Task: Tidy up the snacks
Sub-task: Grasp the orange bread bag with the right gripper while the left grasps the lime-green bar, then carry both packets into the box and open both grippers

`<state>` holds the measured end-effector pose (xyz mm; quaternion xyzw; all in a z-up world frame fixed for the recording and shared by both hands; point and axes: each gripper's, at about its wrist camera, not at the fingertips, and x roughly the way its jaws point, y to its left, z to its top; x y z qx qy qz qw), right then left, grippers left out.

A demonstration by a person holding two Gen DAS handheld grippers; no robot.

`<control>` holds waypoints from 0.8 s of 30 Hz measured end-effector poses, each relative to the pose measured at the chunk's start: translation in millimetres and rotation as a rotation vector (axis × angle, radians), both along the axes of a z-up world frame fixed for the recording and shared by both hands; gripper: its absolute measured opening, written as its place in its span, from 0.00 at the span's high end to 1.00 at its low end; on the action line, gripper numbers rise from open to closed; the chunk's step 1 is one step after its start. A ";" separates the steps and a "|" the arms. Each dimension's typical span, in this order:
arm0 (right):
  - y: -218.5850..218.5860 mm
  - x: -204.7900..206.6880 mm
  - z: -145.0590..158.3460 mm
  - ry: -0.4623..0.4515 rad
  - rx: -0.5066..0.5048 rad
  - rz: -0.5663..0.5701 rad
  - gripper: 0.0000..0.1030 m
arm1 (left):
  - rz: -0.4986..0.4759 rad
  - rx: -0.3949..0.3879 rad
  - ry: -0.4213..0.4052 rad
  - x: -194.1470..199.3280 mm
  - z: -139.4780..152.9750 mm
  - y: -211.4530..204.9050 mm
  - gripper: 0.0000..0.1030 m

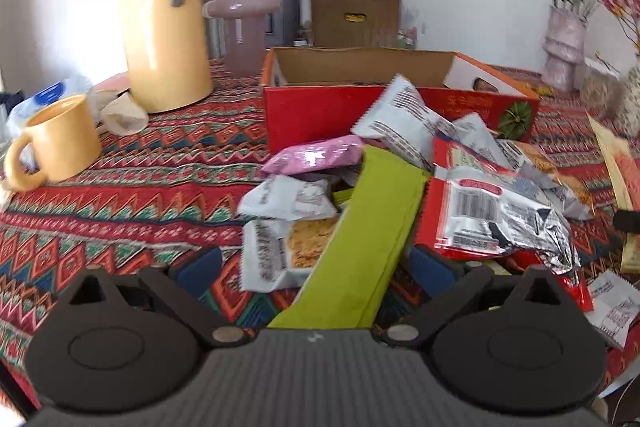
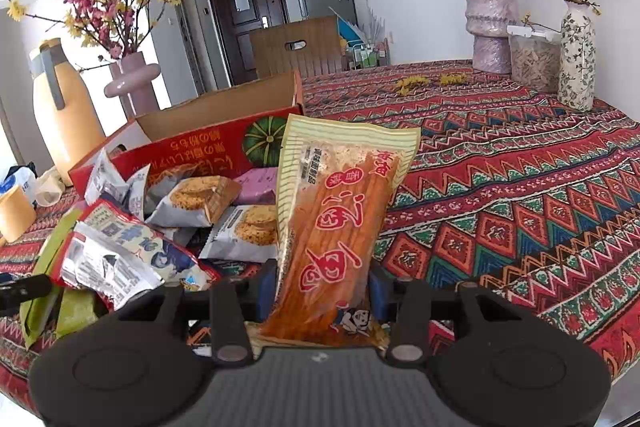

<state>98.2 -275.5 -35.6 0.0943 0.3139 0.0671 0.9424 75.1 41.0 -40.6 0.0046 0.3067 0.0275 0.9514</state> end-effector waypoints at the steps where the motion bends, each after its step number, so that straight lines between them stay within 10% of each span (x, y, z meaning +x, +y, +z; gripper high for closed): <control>1: -0.6 -0.7 0.9 -0.003 0.002 0.001 0.57 | -0.017 0.006 0.001 2.2 -0.5 -2.2 0.09; 10: 1.9 -5.0 0.7 -0.012 0.014 0.023 0.57 | -0.136 0.008 -0.014 2.6 2.2 -16.1 0.59; 24: 6.6 -12.0 5.2 -0.038 0.020 0.052 0.57 | -0.109 -0.030 -0.062 -16.2 15.9 -8.6 0.67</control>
